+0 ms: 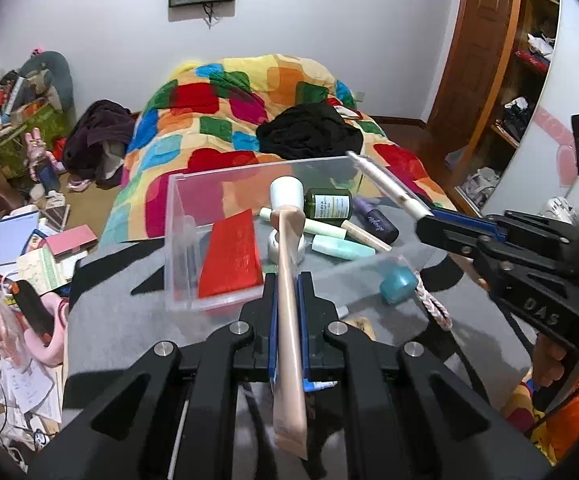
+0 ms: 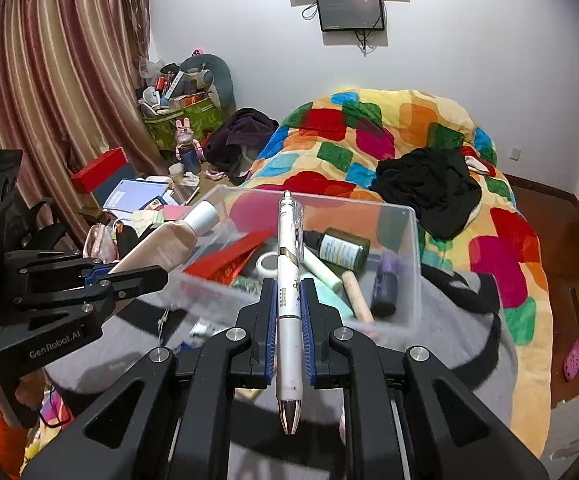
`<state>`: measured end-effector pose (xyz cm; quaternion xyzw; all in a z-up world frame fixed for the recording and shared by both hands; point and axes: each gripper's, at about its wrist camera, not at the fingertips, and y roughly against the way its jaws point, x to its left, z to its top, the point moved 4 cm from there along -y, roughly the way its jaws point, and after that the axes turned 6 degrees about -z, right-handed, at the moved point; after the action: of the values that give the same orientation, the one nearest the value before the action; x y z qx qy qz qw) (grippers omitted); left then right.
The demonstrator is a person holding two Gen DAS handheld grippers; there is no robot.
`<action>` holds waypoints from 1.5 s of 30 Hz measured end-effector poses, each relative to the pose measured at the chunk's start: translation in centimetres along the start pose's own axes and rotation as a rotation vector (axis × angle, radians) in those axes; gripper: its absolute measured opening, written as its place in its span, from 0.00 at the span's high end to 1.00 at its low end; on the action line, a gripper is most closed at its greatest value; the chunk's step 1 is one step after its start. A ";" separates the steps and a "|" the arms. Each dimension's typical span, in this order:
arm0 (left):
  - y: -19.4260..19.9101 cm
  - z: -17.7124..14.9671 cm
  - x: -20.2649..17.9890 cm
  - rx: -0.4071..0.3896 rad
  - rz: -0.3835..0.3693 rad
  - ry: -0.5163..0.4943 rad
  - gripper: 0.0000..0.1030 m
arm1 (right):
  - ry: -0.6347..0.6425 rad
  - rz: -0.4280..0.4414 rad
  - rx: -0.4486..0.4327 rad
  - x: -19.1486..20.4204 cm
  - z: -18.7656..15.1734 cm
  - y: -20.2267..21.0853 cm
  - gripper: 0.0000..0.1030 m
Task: Organize objects
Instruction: 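Carry beige tube into box with left tool while right tool drops pen in, then grasp pink packet with left tool while right tool grasps braided rope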
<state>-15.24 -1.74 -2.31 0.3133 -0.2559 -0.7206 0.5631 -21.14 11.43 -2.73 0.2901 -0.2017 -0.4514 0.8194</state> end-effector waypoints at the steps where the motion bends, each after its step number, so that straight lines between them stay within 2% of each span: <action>1: -0.5 0.3 0.2 0.011 -0.002 0.003 0.92 | 0.005 0.003 0.009 0.1 0.3 -0.7 0.90; 6: -2.7 1.0 1.2 0.067 -0.014 0.014 0.92 | 0.023 -0.006 0.083 -0.2 0.9 -4.2 0.90; 12: -3.9 1.7 1.5 0.090 -0.018 0.024 0.92 | -0.010 0.022 0.161 -1.4 0.7 -7.4 0.90; 23: -3.2 1.6 1.5 0.084 -0.030 0.022 0.89 | 0.041 0.014 0.187 -0.9 0.0 -7.1 0.88; 25: -2.6 1.6 1.5 0.070 -0.022 0.018 0.86 | 0.037 0.023 0.187 -1.0 0.1 -6.7 0.86; 27: -1.8 1.6 1.4 0.051 -0.020 0.019 0.74 | 0.034 0.023 0.177 -1.2 0.2 -6.0 0.81; 29: -0.9 1.5 1.3 0.030 -0.014 0.018 0.69 | 0.038 0.017 0.162 -1.2 0.1 -5.2 0.76; 34: 1.1 1.1 1.0 -0.013 -0.009 0.008 0.63 | 0.049 -0.005 0.113 -1.4 -0.1 -2.8 0.66; 39: 2.6 0.0 0.3 -0.041 0.016 -0.019 0.50 | 0.035 -0.008 0.082 -1.8 -0.4 -0.8 0.57; 42: 3.0 -1.0 0.0 -0.044 0.020 -0.031 0.45 | 0.030 -0.028 0.062 -2.2 -1.0 0.3 0.49; 45: 3.0 -2.2 -0.2 -0.034 0.020 -0.030 0.40 | 0.029 -0.043 0.053 -2.5 -1.7 1.1 0.46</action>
<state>-11.61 -2.26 -1.57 0.2901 -0.2551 -0.7239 0.5716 -20.72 14.58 -3.48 0.3224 -0.1952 -0.4591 0.8045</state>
